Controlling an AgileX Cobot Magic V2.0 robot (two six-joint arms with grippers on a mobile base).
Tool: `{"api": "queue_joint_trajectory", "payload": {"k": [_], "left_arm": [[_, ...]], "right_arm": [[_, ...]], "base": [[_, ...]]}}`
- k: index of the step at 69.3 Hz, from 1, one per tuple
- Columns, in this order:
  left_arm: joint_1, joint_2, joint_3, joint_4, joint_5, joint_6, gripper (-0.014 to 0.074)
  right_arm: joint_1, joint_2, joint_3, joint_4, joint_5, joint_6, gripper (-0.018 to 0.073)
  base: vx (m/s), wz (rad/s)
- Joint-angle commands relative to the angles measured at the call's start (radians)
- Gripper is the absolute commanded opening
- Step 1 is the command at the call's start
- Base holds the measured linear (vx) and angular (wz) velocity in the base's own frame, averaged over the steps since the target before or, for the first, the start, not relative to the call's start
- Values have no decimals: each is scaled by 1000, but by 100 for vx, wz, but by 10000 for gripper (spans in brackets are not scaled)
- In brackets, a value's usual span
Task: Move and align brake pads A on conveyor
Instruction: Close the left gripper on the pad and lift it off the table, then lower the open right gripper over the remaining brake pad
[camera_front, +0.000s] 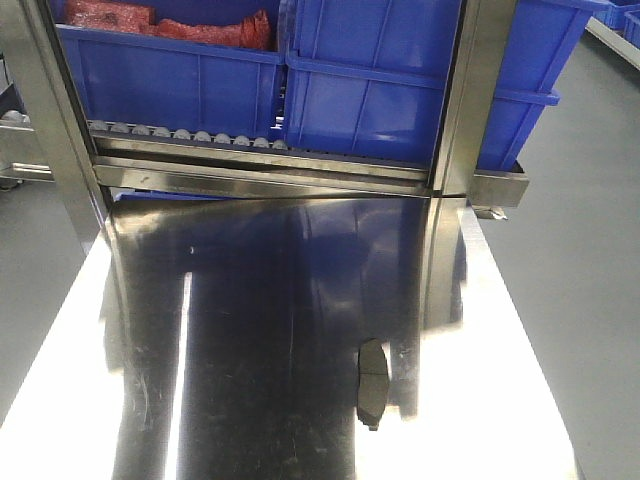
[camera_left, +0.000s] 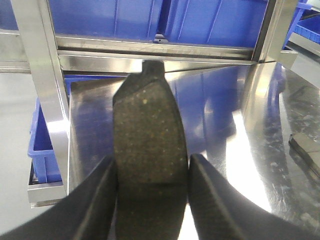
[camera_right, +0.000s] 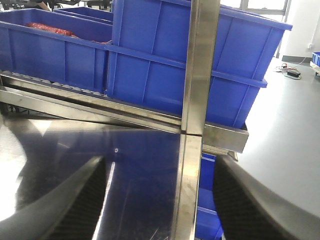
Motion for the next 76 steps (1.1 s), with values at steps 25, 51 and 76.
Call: {"api": "queue_joint_trajectory", "payload": {"k": [25,51,76], "left_arm": [[-3,7,-29,25,-85,-5,-8],[-3,7,-29,25,-85,-5,-8],[-3,7,-29,25,-85,-5,-7]], "right_arm": [[-7,11,-26,-5,-161,-11,453],[-7,285,-125,65,-32,27,453],[-7,890,-435,141,419,34,453]], "base": [[0,0],[0,0],[0,0]]}}
